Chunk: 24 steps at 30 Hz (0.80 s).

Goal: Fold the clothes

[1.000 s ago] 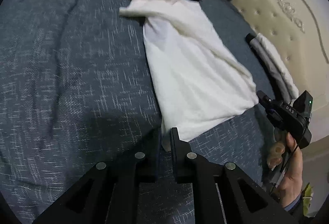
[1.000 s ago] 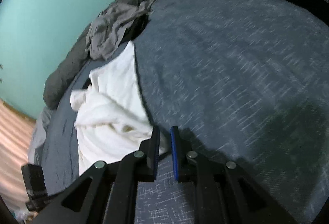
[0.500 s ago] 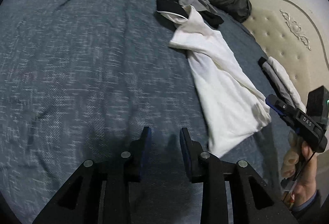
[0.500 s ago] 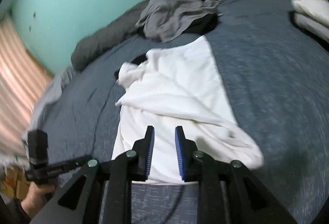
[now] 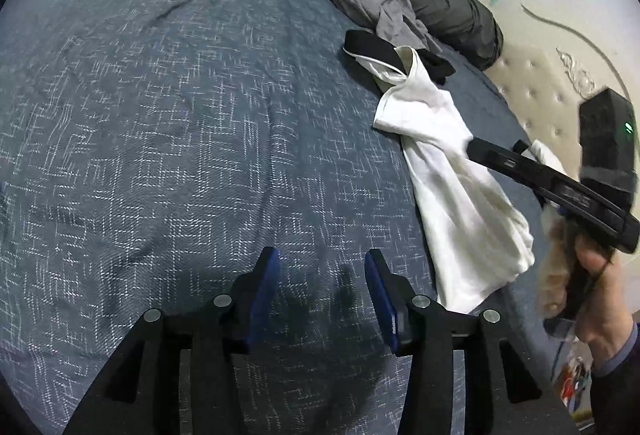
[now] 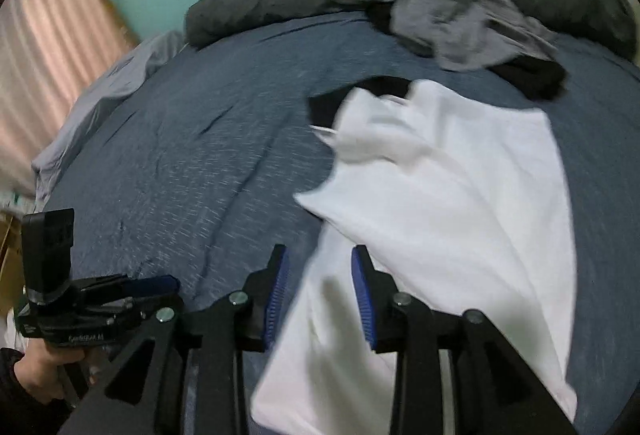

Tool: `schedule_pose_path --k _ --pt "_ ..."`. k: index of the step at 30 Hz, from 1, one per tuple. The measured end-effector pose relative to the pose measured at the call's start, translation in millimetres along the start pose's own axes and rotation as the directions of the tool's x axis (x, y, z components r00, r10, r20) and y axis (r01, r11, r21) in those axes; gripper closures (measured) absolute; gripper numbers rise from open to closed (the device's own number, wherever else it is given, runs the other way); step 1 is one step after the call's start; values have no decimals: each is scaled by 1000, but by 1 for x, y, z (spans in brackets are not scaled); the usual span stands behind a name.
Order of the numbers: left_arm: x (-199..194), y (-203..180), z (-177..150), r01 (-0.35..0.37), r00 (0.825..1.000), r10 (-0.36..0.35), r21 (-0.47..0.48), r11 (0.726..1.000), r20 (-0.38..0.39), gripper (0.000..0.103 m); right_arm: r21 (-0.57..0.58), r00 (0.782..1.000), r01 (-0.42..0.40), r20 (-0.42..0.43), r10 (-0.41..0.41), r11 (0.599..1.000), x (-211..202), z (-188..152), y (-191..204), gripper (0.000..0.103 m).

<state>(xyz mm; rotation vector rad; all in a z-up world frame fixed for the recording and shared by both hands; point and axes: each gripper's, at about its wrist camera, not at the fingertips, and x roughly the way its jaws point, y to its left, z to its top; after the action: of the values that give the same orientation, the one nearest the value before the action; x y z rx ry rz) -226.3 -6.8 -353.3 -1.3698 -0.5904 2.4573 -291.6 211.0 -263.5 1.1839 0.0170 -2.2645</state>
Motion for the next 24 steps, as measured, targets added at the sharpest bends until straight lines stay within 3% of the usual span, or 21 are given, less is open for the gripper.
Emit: schedule_pose_path --k 7,15,21,24 --pt "-4 1 2 26 1000 -26 5 1000 1 54 -184 993 86 -63 -99 979 37 20 29 71" --pt "-7 9 5 36 999 -36 -20 999 8 54 -382 969 156 -121 -217 911 69 19 50 72" --pt "-10 9 7 40 999 -40 -14 999 14 54 -395 951 211 -127 -281 894 77 21 41 98" --pt "-10 13 7 41 999 -41 -22 999 14 54 -403 953 224 -101 -287 887 70 24 41 100"
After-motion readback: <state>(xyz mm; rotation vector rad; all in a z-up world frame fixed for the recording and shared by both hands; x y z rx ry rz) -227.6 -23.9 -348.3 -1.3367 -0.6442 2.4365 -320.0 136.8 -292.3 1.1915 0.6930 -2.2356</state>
